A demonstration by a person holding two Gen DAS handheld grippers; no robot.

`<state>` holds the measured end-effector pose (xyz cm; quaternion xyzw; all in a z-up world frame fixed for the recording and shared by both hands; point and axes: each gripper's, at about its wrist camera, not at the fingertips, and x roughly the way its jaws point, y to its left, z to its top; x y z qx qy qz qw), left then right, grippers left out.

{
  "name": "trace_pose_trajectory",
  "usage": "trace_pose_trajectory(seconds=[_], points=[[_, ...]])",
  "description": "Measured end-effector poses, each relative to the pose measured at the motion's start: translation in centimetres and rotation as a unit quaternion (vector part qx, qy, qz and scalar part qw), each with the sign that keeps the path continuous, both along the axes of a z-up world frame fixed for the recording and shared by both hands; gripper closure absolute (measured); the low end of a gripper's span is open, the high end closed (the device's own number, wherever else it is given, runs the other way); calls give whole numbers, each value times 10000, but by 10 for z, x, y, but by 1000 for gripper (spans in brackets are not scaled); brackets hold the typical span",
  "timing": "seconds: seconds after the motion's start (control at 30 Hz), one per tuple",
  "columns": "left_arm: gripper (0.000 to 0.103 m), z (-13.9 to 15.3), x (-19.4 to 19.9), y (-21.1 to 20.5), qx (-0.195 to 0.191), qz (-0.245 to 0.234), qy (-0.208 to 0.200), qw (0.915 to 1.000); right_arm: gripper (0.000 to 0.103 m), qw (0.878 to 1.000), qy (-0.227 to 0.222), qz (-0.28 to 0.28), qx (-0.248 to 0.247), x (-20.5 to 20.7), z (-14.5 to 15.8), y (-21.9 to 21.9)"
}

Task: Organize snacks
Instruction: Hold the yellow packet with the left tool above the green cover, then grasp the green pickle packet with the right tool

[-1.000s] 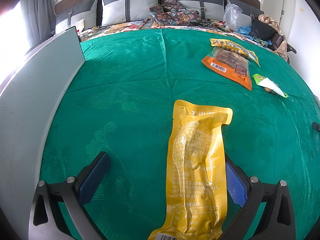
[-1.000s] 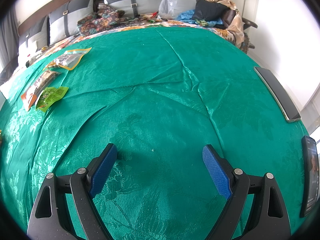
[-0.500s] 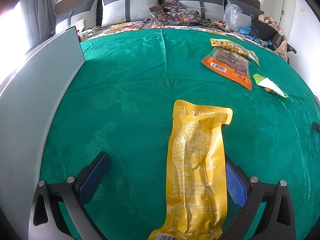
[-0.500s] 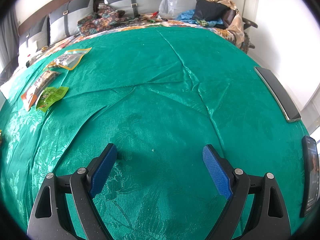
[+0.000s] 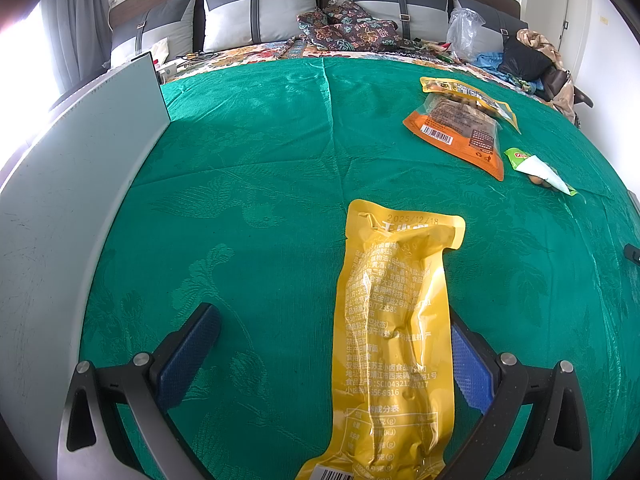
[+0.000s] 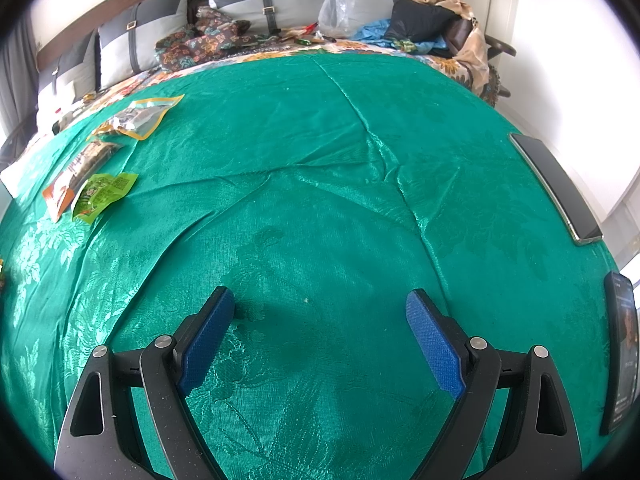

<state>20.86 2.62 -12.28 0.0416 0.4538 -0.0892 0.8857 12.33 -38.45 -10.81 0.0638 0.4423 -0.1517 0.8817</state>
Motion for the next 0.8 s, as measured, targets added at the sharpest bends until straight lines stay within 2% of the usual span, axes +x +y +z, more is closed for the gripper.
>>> trace_pose_trajectory(seconds=[0.13,0.23,0.33,0.37,0.43,0.47,0.57,0.63,0.67,0.7,0.73,0.8], points=[[0,0,0,0,-1,1,-1,10000,8,9999,98,102,73,6,-1,-1],[0,0,0,0,-1,1,-2,10000,11,9973,566,442,147,27,9,2],[0,0,0,0,-1,1,-1,10000,10,9925,128,1097,521,59,46,25],[0,0,0,0,-1,1,-1,10000,10,9855,64,1572,630,74,58,43],[0,0,0,0,-2,1,-1,10000,10,9679,314,2449,477,105,64,84],[0,0,0,0,-2,1,-1,10000,10,9561,547,2867,249,122,61,109],[0,0,0,0,-2,2,-3,10000,10,9310,1209,3426,-343,158,30,159],[0,-1,0,0,1,2,-2,10000,13,9239,1771,3366,-430,177,3,167],[0,-1,0,0,3,4,-8,10000,21,9342,1643,3166,97,185,4,158],[0,0,0,0,1,4,-11,10000,33,9406,1723,2917,228,189,3,151],[0,0,-1,0,0,-8,-9,10000,39,9485,1631,2701,289,191,8,145],[0,1,-1,0,34,-122,71,9999,40,9487,1849,2502,562,190,10,135]])
